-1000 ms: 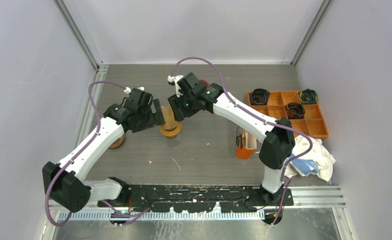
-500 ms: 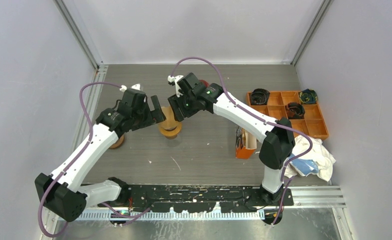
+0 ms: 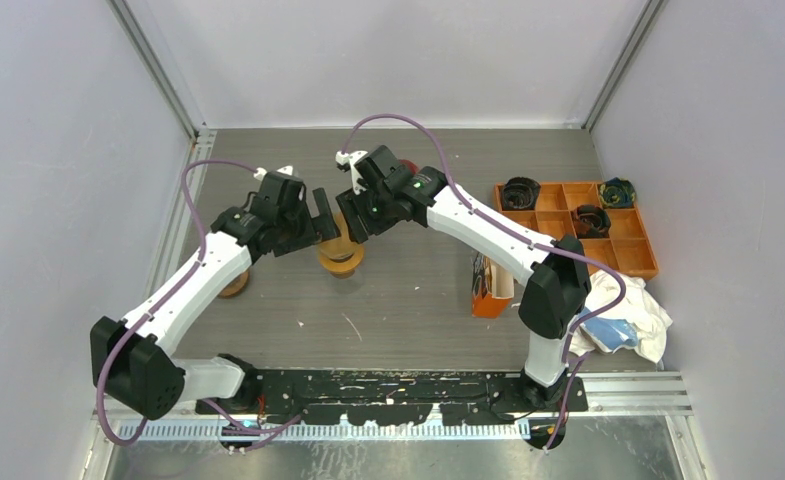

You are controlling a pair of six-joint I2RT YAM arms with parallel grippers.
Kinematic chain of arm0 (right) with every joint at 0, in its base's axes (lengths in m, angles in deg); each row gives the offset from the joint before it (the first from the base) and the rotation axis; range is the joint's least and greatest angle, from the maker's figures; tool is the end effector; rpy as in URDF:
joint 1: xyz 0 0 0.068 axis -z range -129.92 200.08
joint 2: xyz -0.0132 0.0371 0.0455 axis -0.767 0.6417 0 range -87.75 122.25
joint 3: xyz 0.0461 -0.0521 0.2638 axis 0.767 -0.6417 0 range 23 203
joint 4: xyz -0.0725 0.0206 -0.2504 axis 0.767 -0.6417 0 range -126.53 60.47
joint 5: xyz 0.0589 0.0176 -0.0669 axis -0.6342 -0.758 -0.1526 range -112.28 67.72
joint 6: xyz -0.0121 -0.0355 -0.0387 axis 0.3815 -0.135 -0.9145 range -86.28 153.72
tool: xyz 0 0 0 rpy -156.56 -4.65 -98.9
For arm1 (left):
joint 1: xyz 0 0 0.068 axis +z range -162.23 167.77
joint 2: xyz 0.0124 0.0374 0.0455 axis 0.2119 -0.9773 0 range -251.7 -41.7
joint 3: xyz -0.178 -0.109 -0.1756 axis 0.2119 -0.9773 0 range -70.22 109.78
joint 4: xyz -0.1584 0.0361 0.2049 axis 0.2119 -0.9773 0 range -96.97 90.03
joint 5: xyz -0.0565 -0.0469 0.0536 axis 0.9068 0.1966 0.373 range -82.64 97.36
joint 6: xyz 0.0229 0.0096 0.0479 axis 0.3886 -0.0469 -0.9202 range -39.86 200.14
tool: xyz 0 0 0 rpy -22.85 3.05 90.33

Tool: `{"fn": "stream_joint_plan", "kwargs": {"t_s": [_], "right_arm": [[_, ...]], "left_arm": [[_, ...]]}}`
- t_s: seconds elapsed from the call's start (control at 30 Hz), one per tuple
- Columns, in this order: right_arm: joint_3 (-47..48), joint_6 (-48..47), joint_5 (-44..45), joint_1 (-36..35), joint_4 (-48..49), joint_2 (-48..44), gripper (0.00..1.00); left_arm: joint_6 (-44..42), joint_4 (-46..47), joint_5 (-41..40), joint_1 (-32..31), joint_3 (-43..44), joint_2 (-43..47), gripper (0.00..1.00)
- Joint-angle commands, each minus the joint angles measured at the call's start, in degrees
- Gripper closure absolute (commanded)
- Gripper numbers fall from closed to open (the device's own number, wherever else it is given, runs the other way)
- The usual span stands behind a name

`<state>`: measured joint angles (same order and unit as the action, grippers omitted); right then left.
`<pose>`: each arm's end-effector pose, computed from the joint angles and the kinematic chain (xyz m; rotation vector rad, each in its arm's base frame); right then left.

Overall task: Place the coffee filter in the dripper
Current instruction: Place the coffee filter in the coffee dripper.

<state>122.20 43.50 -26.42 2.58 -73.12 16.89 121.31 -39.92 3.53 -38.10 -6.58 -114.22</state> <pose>0.2737 0.3026 0.3228 -0.8388 2.3517 0.5262 0.2388 -0.1131 0.3042 -0.3598 2.4446 -0.4436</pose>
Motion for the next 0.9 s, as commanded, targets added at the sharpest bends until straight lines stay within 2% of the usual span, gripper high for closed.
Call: {"fn": "stream_joint_plan", "kwargs": {"t_s": [0.0, 0.23, 0.87], "right_arm": [[-0.06, -0.63, 0.10, -0.23, 2.02, -0.89, 0.38], [-0.78, -0.50, 0.27, -0.22, 2.28, -1.36, 0.38], [-1.22, 0.71, -1.92, -0.22, 5.60, -5.03, 0.37]], "left_arm": [[-0.91, 2.62, -1.78, 1.18, 1.75, 0.20, 0.01], [0.92, 1.26, -3.66, 2.05, 1.36, 0.21, 0.01], [-0.57, 1.27, 0.43, 2.05, -0.39, 1.63, 0.01]]}}
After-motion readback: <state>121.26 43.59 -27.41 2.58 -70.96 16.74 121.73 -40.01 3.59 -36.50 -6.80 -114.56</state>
